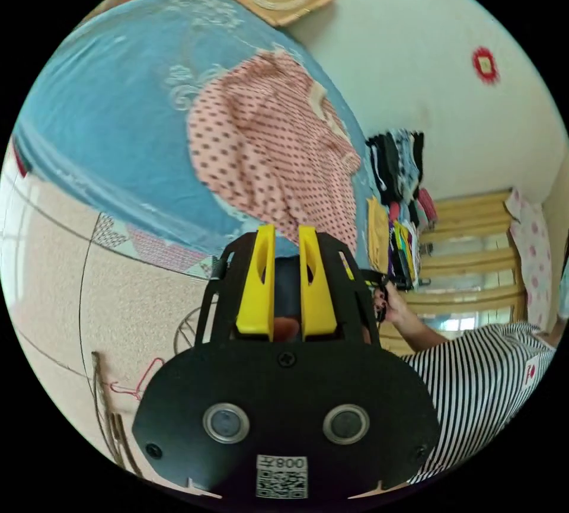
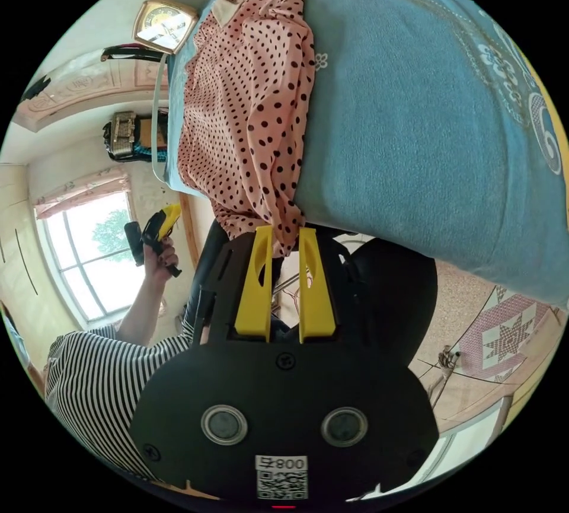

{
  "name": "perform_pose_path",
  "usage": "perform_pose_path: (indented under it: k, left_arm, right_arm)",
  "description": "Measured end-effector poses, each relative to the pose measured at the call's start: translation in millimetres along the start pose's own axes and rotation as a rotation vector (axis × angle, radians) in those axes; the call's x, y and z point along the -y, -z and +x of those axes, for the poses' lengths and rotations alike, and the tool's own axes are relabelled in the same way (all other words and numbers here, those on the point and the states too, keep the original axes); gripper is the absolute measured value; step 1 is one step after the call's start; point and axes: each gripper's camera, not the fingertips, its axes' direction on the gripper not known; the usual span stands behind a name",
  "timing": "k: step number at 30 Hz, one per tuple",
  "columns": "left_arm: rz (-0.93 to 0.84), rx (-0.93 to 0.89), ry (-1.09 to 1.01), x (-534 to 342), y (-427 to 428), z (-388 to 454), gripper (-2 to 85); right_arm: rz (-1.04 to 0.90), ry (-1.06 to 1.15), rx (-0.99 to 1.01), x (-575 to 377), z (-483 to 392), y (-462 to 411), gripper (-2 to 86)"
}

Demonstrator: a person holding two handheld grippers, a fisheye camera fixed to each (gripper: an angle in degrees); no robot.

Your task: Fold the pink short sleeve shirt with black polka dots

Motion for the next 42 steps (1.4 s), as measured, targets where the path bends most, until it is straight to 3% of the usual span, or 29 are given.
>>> perform_pose_path:
  k: [9, 18, 26, 31, 42]
  left_arm:
    - [0.127, 0.010, 0.229, 29, 12, -91, 7.6]
    - [0.127, 0.025, 0.167, 62, 21, -118, 8.1]
    - [0.047, 0.048, 0.092, 86, 18, -129, 7.7]
    - [-0.025, 0.068, 0.072, 102, 17, -133, 2.5]
    - [0.081, -0.054, -0.024, 141, 85, -121, 0.7]
  right_arm:
    - [-0.005, 0.002, 0.095, -33, -5, -9, 0.8]
    - [0.227, 0.051, 0.328, -71, 2, 66, 0.4]
    - [0.255, 0.008, 0.312, -98, 30, 82, 0.3]
    - [0.242, -0.026, 0.339, -123, 48, 78, 0.4]
    - [0.250, -0.003, 0.269, -129, 71, 112, 0.3]
